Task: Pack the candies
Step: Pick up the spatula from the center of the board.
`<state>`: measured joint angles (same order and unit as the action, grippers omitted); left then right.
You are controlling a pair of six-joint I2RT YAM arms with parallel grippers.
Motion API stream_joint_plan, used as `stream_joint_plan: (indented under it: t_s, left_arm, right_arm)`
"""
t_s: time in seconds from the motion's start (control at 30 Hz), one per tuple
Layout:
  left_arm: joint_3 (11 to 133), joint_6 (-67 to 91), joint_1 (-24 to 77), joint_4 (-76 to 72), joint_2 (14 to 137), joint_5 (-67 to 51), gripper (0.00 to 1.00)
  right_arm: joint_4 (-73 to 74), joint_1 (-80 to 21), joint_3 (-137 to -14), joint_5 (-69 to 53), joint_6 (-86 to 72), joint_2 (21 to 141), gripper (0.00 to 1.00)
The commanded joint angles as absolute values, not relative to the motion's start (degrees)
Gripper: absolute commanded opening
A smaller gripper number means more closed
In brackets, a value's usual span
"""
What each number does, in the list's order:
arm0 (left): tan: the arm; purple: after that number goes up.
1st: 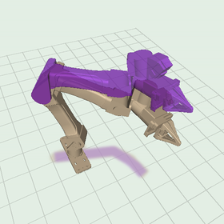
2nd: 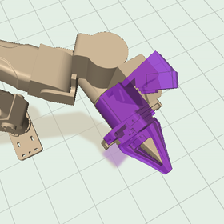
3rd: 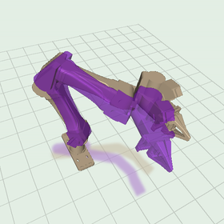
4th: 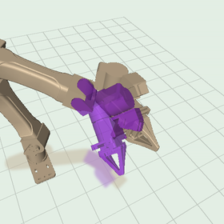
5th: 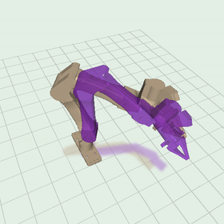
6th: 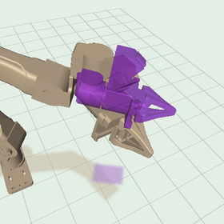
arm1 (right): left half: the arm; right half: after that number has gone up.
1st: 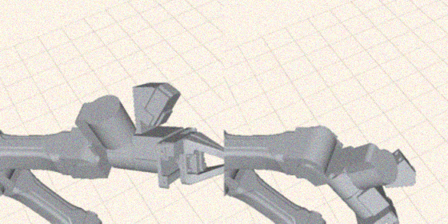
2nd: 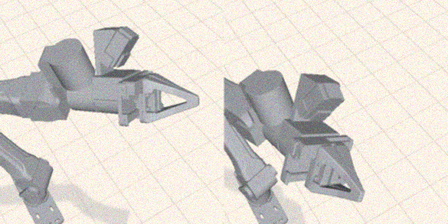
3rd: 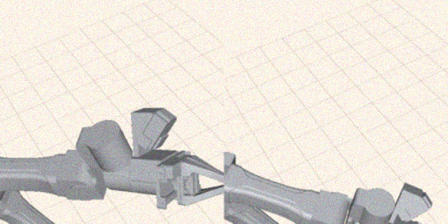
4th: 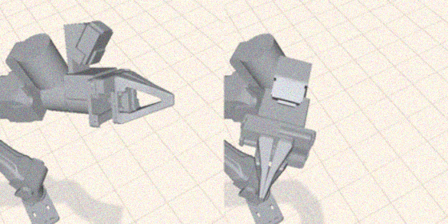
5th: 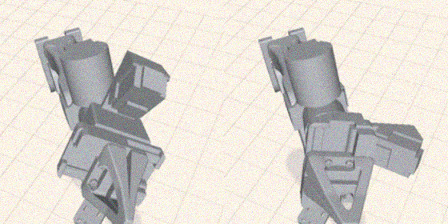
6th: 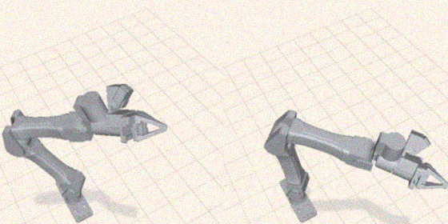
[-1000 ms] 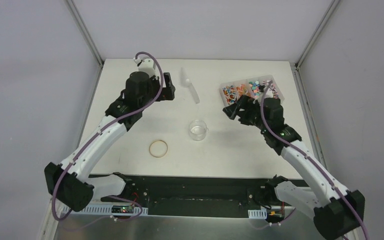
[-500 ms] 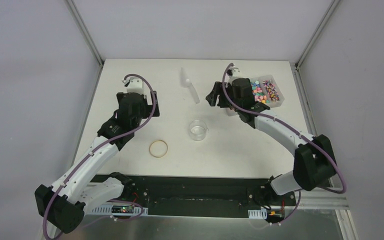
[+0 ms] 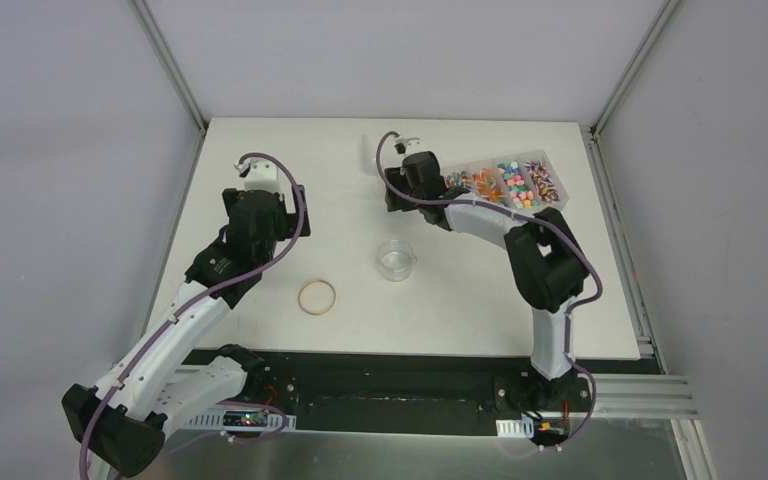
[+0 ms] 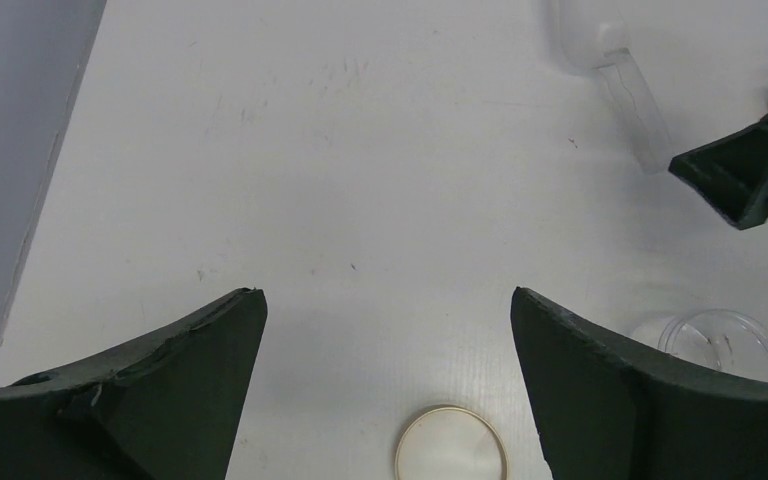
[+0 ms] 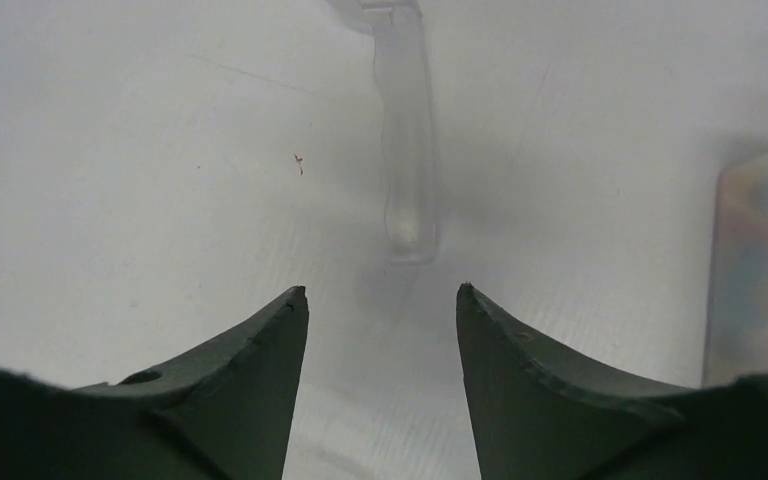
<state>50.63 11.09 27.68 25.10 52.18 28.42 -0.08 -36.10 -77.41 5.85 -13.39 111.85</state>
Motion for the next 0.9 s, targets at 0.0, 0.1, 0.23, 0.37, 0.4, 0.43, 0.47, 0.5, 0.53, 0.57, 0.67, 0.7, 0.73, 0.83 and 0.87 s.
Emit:
stream_joint_plan:
  t_s: [0.0, 0.1, 0.23, 0.37, 0.4, 0.43, 0.47, 0.5, 0.53, 0.57, 0.67, 0.7, 0.73, 0.83, 0.87]
  left_arm:
    - [51.09, 10.15, 27.62, 23.65, 49.65, 30.59, 0.96]
    - [50.98, 9.91, 27.59, 23.45, 49.59, 30.26, 0.96]
    - [51.11, 9.77, 27.6, 23.47, 49.49, 30.44, 0.96]
    - [51.0, 9.63, 27.6, 23.36, 48.94, 30.41, 0.96]
    - [50.98, 9.63, 27.6, 23.36, 48.9, 30.34, 0.96]
    - [50.98, 9.6, 27.6, 23.35, 48.88, 30.33, 0.96]
    - [50.98, 9.54, 27.6, 23.38, 48.9, 30.32, 0.96]
    - [50.95, 9.5, 27.6, 23.38, 48.88, 30.32, 0.96]
    - [50.93, 9.49, 27.6, 23.38, 48.88, 30.32, 0.96]
    - [50.89, 9.43, 27.6, 23.32, 48.88, 30.43, 0.96]
    - [50.82, 9.4, 27.6, 23.36, 48.61, 30.9, 0.96]
    - [50.8, 9.4, 27.6, 23.38, 48.51, 30.92, 0.96]
    - [50.76, 9.36, 27.6, 23.38, 48.42, 30.75, 0.96]
    - [50.63, 9.26, 27.6, 23.29, 48.33, 30.5, 0.96]
    - [50.55, 9.33, 27.6, 23.29, 48.38, 30.56, 0.96]
  right_arm:
    - [-0.27, -37.69, -84.71, 11.11, -9.65, 116.39, 0.58]
    - [-0.26, -37.72, -86.99, 12.6, -8.52, 119.08, 0.58]
    - [1.49, -37.68, -89.12, 12.27, -6.97, 122.11, 0.58]
    - [2.59, -37.7, -91.57, 12.9, -5.68, 125.11, 0.59]
    - [2.71, -37.71, -91.99, 13.66, -5.51, 125.49, 0.59]
    - [2.66, -37.71, -92.21, 14.19, -5.27, 125.77, 0.59]
    - [2.43, -37.71, -92.34, 14.47, -4.98, 125.97, 0.59]
    - [2.19, -37.71, -92.44, 14.5, -4.74, 126.24, 0.59]
    - [2.12, -37.71, -92.69, 14.5, -4.45, 126.61, 0.59]
    - [2.26, -37.71, -93.03, 14.56, -4.24, 126.97, 0.59]
    - [2.55, -37.72, -93.81, 14.56, -4.05, 127.97, 0.58]
    - [2.4, -37.71, -93.82, 14.43, -4.02, 128.16, 0.57]
    - [2.23, -37.69, -93.74, 14.34, -3.97, 128.31, 0.55]
    - [1.79, -37.71, -93.71, 14.36, -3.82, 128.64, 0.49]
    - [1.68, -37.71, -93.69, 14.53, -3.73, 128.65, 0.46]
